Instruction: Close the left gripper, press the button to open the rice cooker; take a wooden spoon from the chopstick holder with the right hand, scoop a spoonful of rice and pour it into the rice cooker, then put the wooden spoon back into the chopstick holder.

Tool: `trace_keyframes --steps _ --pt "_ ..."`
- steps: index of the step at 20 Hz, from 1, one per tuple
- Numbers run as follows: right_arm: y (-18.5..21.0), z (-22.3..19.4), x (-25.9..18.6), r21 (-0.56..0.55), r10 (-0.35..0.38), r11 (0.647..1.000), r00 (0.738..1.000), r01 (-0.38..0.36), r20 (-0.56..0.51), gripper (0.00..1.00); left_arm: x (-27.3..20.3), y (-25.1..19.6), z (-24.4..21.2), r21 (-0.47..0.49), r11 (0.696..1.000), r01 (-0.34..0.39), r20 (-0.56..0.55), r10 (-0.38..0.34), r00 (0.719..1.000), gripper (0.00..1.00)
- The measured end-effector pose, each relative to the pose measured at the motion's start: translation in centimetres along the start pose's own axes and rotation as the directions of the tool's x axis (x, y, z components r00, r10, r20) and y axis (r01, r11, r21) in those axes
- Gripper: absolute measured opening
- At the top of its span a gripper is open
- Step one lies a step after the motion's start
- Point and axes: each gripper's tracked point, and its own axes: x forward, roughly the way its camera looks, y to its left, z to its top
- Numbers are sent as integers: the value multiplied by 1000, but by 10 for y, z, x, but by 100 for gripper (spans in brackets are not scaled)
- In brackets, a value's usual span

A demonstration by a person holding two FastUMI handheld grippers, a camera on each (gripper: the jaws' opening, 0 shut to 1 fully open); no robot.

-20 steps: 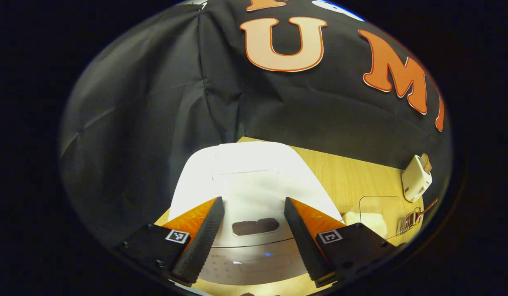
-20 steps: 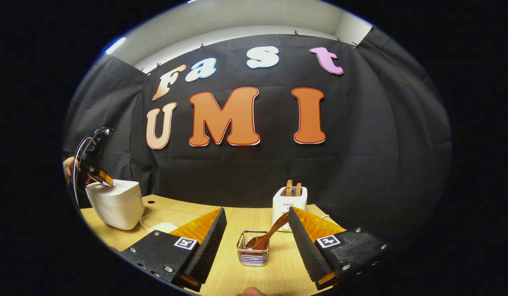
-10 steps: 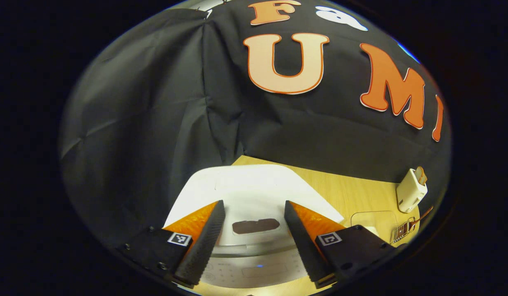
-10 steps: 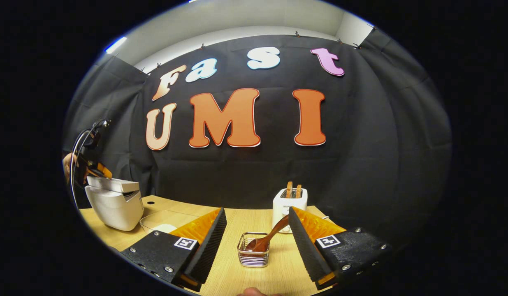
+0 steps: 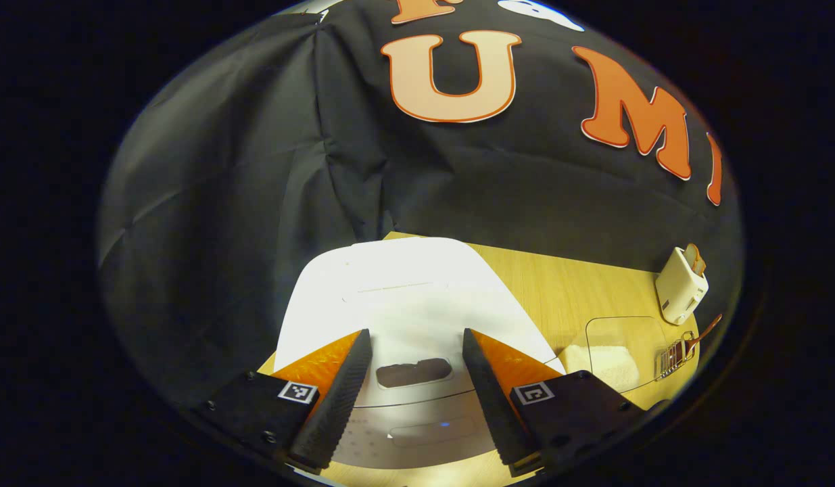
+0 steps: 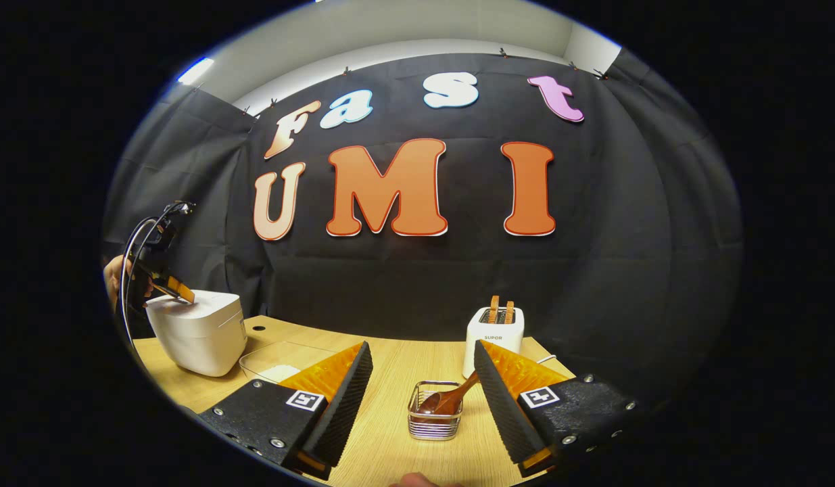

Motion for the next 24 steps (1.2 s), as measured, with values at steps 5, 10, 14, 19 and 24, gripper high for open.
trace_keyframes --steps 5,10,14,19,24 --pt "12 7 0 -6 11 1000 1000 -11 23 90 -11 -9 20 80 996 -30 191 14 982 93" --pt "25 12 -1 -13 21 1000 999 -21 47 90 -32 -28 52 136 991 -10 402 -46 915 93" --pt "33 18 -5 -25 11 1000 996 -9 90 90 -62 -57 60 167 984 55 511 -134 849 93" --pt "40 24 -14 -26 16 1000 991 -13 135 90 -86 -93 55 183 976 117 621 -207 756 92" --pt "36 14 -12 -42 -2 999 990 8 138 90 -106 -122 36 229 964 133 668 -256 699 93"
